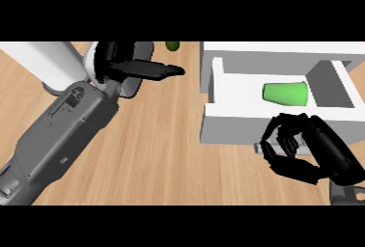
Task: Pick up the cup, place it into the drawer and close the drawer
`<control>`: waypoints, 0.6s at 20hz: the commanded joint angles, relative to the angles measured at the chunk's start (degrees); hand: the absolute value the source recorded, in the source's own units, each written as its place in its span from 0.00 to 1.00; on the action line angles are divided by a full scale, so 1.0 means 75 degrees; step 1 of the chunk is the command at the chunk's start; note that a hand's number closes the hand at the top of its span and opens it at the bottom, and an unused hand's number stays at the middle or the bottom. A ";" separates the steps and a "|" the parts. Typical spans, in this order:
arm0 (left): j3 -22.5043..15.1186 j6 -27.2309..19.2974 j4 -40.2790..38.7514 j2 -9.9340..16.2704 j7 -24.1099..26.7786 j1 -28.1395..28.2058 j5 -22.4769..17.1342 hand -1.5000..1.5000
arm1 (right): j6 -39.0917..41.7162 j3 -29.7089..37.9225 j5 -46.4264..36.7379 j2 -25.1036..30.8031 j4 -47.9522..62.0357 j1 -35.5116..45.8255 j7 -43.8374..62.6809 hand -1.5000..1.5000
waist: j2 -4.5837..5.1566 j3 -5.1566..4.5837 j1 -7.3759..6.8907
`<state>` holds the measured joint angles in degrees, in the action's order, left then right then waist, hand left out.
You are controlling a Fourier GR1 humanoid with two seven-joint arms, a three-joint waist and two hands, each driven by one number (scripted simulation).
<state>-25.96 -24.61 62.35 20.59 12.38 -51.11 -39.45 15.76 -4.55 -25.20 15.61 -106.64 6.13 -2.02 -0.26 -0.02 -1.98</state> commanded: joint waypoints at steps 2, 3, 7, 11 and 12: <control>0.0170 0.0266 0.0989 0.0567 -0.0042 0.1104 -0.0138 0.00 | -0.0407 -0.0801 -0.1761 0.0383 0.1056 0.0171 -0.0449 1.00 | 0.0007 0.0001 -0.0101; 0.0321 0.0319 0.0864 0.0705 0.0021 0.1026 -0.0098 0.00 | -0.0527 -0.1111 -0.2121 0.0212 0.1516 0.0576 -0.0304 1.00 | 0.0042 0.0000 -0.0105; 0.0449 0.0484 0.1467 0.0982 0.0301 0.1797 0.0014 0.00 | -0.1092 -0.1145 -0.2893 0.0164 0.3118 0.1551 -0.0703 1.00 | 0.0051 0.0004 -0.0100; 0.0729 0.0938 0.1571 0.1138 0.0280 0.2289 -0.0099 0.00 | -0.2315 -0.1464 -0.3763 -0.0361 0.4931 0.1882 -0.1271 1.00 | 0.0071 0.0009 0.0009; 0.1009 0.1043 0.1822 0.1454 0.0250 0.2577 -0.0161 0.00 | -0.2043 -0.1221 -0.3613 -0.0231 0.5220 0.2277 -0.1335 1.00 | 0.0055 0.0007 0.0023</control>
<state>-20.76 -18.66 72.68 28.93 13.70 -36.88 -40.56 3.88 -13.52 -48.80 15.34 -77.75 18.30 -9.43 0.18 0.02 -2.21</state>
